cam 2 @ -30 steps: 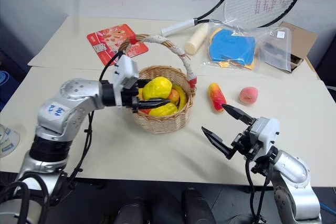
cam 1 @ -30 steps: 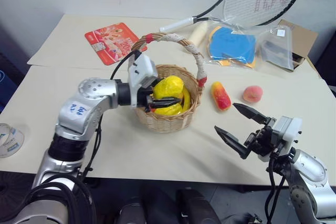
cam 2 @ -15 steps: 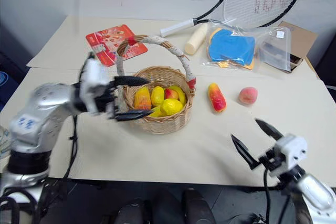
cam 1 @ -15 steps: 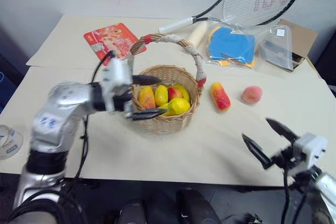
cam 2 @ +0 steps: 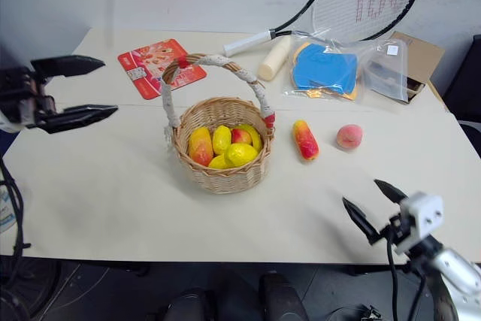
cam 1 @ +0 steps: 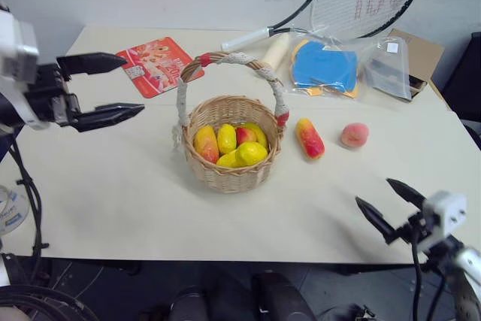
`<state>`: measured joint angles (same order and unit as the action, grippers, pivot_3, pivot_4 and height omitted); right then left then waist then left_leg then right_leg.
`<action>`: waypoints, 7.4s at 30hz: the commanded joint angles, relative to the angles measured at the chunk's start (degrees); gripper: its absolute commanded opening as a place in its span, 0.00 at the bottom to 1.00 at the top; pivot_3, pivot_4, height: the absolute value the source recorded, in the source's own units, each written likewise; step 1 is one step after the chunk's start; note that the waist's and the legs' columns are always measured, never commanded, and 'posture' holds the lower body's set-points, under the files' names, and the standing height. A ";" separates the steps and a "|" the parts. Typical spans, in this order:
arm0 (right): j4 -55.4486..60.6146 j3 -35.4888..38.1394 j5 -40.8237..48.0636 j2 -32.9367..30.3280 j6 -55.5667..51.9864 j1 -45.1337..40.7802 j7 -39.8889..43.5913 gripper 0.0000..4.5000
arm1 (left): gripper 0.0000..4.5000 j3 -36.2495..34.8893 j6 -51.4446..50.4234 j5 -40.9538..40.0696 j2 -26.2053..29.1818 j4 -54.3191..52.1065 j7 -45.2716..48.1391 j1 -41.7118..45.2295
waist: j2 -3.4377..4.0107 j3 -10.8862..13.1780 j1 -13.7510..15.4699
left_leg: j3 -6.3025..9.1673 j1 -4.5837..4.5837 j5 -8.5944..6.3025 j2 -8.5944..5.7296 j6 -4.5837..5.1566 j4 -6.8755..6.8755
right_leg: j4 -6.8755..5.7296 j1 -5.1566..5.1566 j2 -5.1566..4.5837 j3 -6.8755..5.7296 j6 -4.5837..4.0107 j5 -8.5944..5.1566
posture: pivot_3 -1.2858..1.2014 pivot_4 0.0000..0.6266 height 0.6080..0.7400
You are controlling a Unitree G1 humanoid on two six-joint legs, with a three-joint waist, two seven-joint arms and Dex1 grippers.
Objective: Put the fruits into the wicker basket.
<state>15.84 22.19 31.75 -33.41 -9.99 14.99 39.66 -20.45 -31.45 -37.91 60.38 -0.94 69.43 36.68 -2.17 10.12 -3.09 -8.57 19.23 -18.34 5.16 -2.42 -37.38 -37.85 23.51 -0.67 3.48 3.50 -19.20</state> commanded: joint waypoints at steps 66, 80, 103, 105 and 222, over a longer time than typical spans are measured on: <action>9.95 -15.26 6.19 -4.37 -23.55 -40.79 24.28 0.99 | 1.00 -2.74 -6.26 -7.07 -2.34 -13.08 -2.66 -10.46 | 0.20 0.25 -1.07 | 0.14 2.08 -0.08 0.35 -0.12 -1.38 | -0.94 1.92 0.31 -0.09 -0.08 0.06 | 0.52 0.24 1.00; -22.92 11.39 -9.74 -1.52 20.19 -6.74 15.18 0.99 | 1.00 3.27 -7.81 -9.02 -4.39 -15.04 -6.43 -0.11 | 0.21 0.29 -0.25 | 0.06 1.78 -0.08 0.18 -0.03 -1.49 | -0.81 1.45 0.56 0.01 0.12 0.17 | 0.52 0.24 1.00; -42.21 -15.28 -17.43 -2.68 -8.89 -57.74 0.07 0.99 | 1.00 4.84 -9.57 -9.00 -4.42 -12.85 -7.68 1.72 | 0.50 0.48 -2.61 | 0.01 0.67 -0.18 0.35 -0.45 -0.71 | -0.74 1.21 1.08 1.47 0.05 0.13 | 0.52 0.24 1.00; -48.31 -16.60 -18.65 -1.61 -9.03 -60.27 0.15 0.99 | 1.00 3.91 -9.62 -9.60 -4.38 -13.69 -7.71 0.13 | 0.50 0.48 -2.94 | 0.00 0.87 -0.19 0.33 -0.43 -0.79 | -0.77 1.41 1.05 1.50 0.10 0.16 | 0.52 0.24 1.00; -15.28 15.32 -3.45 -7.56 4.63 -18.56 9.13 0.84 | 1.00 11.37 10.65 -0.95 -19.69 -9.91 -5.01 -18.04 | 0.46 0.54 -3.04 | 0.15 0.89 -0.35 0.14 -0.32 -0.69 | -0.45 1.48 1.17 1.93 0.34 0.42 | 0.52 0.24 1.00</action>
<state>-1.85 34.06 27.26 -38.97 -6.50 -5.07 47.95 -6.99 -22.40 -39.73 39.61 -10.37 63.60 19.61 -1.70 10.66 -6.12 -8.43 20.12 -18.69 5.31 -2.73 -38.07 -38.29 24.99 0.50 5.41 3.84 -18.78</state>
